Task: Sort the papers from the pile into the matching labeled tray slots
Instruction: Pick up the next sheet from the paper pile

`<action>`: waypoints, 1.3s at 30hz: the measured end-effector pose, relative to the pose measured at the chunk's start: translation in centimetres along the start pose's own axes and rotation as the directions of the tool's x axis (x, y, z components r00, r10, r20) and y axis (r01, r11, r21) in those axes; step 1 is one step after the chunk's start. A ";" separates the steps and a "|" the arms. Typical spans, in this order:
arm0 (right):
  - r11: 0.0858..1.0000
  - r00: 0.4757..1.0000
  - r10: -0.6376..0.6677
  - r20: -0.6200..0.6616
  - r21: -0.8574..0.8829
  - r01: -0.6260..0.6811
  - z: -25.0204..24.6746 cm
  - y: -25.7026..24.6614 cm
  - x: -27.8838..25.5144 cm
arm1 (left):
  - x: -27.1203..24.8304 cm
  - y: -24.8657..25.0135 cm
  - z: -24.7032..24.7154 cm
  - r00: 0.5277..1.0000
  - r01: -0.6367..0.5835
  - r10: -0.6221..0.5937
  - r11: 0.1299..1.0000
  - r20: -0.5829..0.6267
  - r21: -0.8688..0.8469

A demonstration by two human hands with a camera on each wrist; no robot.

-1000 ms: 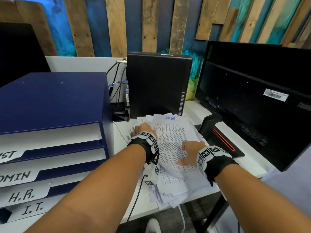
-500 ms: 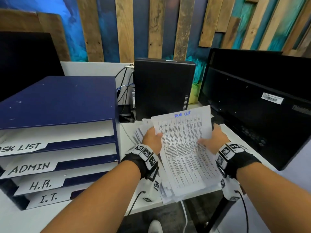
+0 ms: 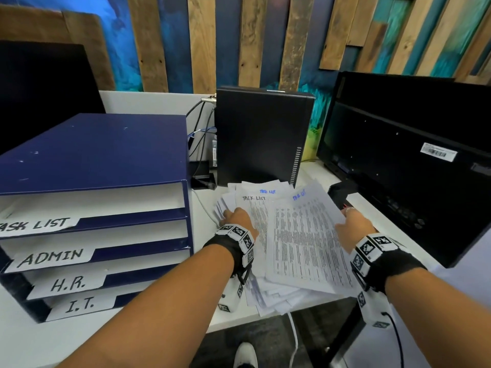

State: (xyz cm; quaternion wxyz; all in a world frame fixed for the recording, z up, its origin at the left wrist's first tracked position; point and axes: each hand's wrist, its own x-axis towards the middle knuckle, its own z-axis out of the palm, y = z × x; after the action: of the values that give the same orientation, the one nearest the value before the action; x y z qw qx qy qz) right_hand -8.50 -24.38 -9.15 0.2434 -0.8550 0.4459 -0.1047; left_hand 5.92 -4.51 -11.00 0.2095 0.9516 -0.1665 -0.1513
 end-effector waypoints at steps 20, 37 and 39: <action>0.980 0.999 -0.034 -0.010 0.196 0.035 0.9 -1.2 0.3 | -1.6 -0.8 -0.3 0.944 -0.016 -0.158 0.854 -0.289 -0.520; 0.809 0.981 -0.193 -0.003 0.565 0.161 0.2 -0.8 -1.1 | -6.1 -1.5 -0.9 0.953 -0.295 0.117 0.552 -0.278 -0.780; 0.741 0.982 -0.188 0.014 0.658 0.132 -0.4 -0.8 -1.9 | -7.2 -2.0 -1.2 0.944 -0.326 0.139 0.511 -0.298 -0.796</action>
State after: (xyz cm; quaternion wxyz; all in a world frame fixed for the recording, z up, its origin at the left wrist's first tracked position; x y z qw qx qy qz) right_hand -9.25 -22.56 -8.29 0.5342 -0.7545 0.2961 -0.2402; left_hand 0.41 0.35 -9.35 0.6706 0.7144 -0.1794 -0.0882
